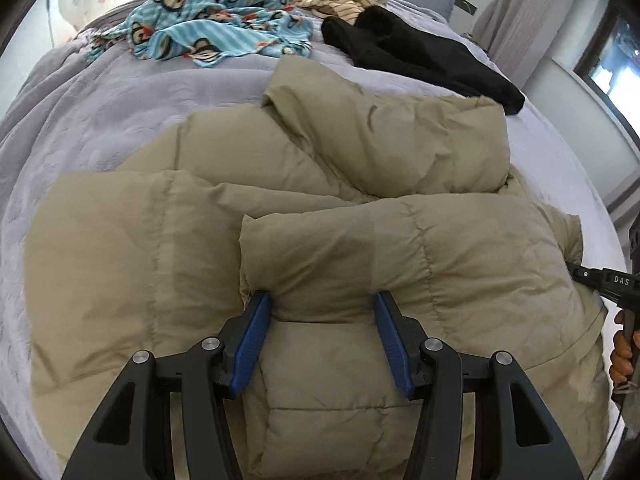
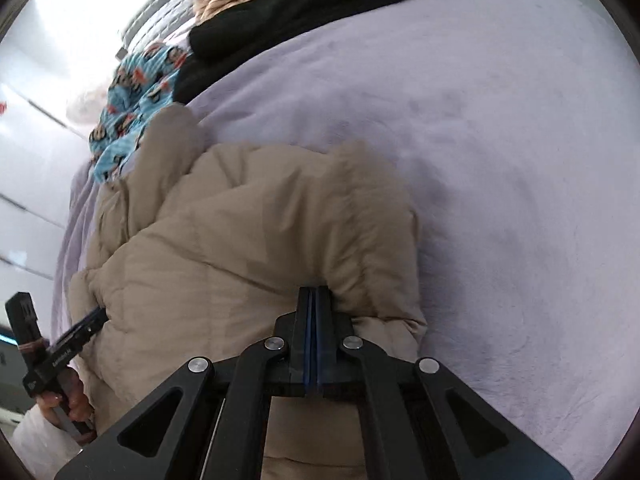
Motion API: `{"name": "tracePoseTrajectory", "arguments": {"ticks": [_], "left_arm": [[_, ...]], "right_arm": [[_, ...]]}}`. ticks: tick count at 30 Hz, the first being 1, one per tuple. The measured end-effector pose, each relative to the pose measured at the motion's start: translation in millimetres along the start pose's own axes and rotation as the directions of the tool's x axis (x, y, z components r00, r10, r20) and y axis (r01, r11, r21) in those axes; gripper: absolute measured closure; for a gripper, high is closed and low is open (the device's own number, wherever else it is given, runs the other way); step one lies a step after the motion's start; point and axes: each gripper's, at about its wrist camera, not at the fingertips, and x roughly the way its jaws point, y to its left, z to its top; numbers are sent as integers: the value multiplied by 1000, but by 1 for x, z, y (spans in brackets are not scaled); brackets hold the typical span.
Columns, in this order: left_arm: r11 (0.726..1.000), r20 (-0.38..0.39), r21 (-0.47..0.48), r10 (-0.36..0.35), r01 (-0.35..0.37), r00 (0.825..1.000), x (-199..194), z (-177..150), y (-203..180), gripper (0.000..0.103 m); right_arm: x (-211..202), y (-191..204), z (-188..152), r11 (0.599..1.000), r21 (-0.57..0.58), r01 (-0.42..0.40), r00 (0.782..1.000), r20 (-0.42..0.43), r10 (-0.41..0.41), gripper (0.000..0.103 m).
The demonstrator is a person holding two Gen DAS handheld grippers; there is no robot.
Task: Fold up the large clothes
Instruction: 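Open both tools and release the folded jacket onto the bed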
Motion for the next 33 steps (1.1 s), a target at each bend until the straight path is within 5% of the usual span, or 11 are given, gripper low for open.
{"name": "tracePoseTrajectory", "arguments": {"ticks": [6, 12, 17, 25, 33], "left_arm": [[999, -11, -1, 35, -35, 999, -9, -1, 0, 47], [995, 7, -24, 96, -96, 995, -50, -15, 17, 47], [985, -41, -20, 168, -169, 985, -67, -37, 24, 47], [981, -107, -53, 181, -187, 978, -108, -76, 7, 47], [978, -187, -94, 169, -189, 968, -145, -127, -16, 46]], "right_arm": [[0, -5, -3, 1000, 20, 4, 1000, 28, -4, 103], [-33, -3, -24, 989, -26, 149, 988, 51, -148, 101], [-61, -2, -47, 982, -15, 188, 980, 64, -187, 99], [-102, 1, -91, 990, 57, 131, 991, 6, -131, 62], [-127, 11, -146, 993, 79, 87, 991, -110, -78, 50]]}}
